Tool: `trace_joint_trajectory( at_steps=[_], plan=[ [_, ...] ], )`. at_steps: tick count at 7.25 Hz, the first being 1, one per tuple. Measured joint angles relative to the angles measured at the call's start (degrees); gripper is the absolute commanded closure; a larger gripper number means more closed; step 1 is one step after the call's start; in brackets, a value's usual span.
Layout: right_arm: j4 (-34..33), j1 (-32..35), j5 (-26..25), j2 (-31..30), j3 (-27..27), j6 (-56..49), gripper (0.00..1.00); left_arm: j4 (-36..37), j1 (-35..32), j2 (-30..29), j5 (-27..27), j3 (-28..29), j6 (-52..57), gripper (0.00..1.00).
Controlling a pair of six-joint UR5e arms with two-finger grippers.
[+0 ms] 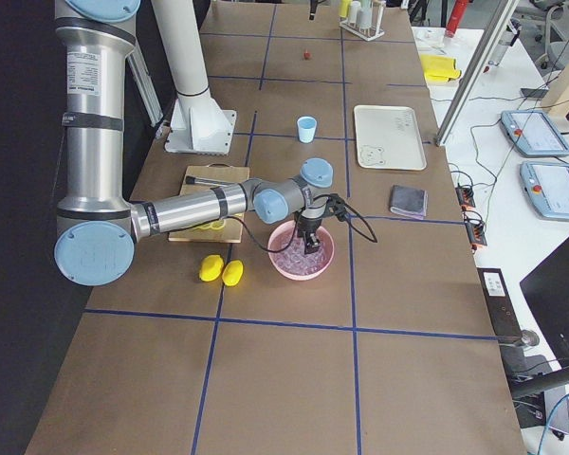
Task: Put ice and strawberries in cup
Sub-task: 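Lower the right gripper into the bowl to grasp a third ice cube, then carry the ice cube with the right gripper over the light-blue cup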
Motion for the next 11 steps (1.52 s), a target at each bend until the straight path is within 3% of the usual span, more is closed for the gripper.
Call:
trace_joint_trajectory(
  at_steps=[3,4,7,9,11],
  plan=[
    [0.00,0.00,0.00,0.02,-0.01,-0.08,0.96,0.00,0.00,0.00,0.00,-0.06,0.00,0.00],
    [0.00,0.01,0.01,-0.01,0.12,-0.22,0.99,0.00,0.00,0.00,0.00,-0.07,0.00,0.00],
    [-2.56,0.64,1.13,-1.40,5.38,-0.58,1.00,0.00,0.00,0.00,0.00,-0.05,0.00,0.00],
    [-10.44,2.54,1.95,-1.86,14.06,-0.82,1.00,0.00,0.00,0.00,0.00,0.03,0.00,0.00],
    [-15.11,3.41,2.15,0.76,18.56,0.12,1.00,0.00,0.04,0.00,0.01,0.35,0.06,0.00]
  ],
)
